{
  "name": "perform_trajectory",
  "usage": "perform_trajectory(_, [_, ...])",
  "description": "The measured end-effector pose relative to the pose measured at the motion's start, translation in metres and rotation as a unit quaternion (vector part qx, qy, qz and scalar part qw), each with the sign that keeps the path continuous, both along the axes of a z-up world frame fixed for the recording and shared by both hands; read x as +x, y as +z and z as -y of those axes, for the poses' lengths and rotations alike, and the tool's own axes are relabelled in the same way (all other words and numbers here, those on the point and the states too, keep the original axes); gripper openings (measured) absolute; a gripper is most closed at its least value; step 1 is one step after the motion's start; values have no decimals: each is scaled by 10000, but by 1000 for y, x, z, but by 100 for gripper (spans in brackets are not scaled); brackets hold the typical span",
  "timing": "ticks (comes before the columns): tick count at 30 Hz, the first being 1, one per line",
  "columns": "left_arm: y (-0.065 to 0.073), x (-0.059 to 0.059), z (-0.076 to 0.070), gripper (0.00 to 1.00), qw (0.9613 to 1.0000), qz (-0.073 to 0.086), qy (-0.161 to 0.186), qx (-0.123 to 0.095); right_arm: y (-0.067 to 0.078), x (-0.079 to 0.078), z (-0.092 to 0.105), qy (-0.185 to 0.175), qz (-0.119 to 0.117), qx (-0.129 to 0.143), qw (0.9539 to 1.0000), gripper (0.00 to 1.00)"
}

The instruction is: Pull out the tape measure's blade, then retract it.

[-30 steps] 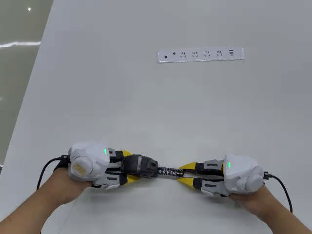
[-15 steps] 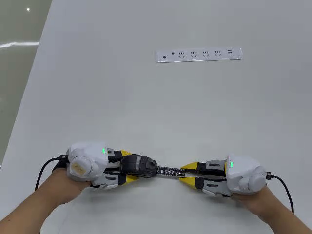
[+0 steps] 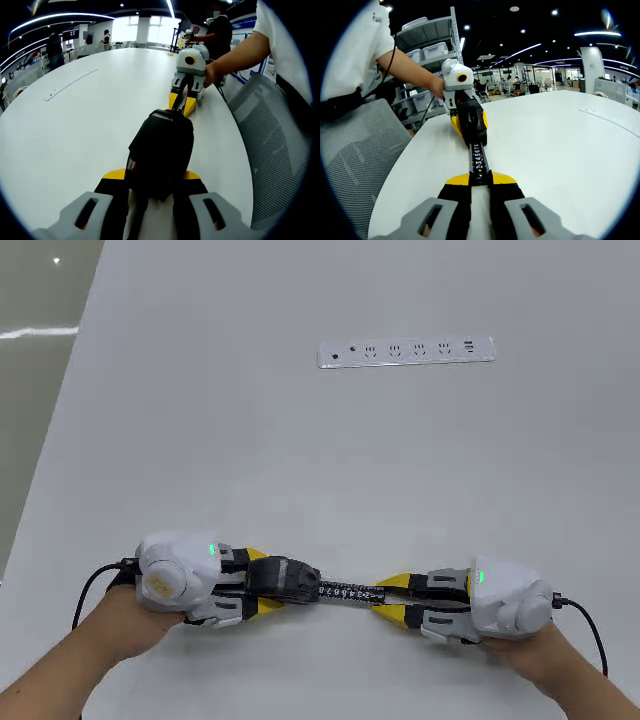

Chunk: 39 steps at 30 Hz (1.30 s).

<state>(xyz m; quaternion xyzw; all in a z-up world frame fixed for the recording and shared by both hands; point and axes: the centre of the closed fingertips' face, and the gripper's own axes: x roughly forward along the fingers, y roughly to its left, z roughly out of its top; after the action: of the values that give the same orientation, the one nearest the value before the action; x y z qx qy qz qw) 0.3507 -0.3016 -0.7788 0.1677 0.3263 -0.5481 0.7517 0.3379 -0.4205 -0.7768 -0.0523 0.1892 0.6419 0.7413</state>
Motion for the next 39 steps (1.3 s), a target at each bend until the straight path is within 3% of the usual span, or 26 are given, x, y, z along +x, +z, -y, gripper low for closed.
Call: perform_trajectory(39, [-1,0,1,30,10000,-1,25,-12,1,-2,30,-244,-50,12,9997,11])
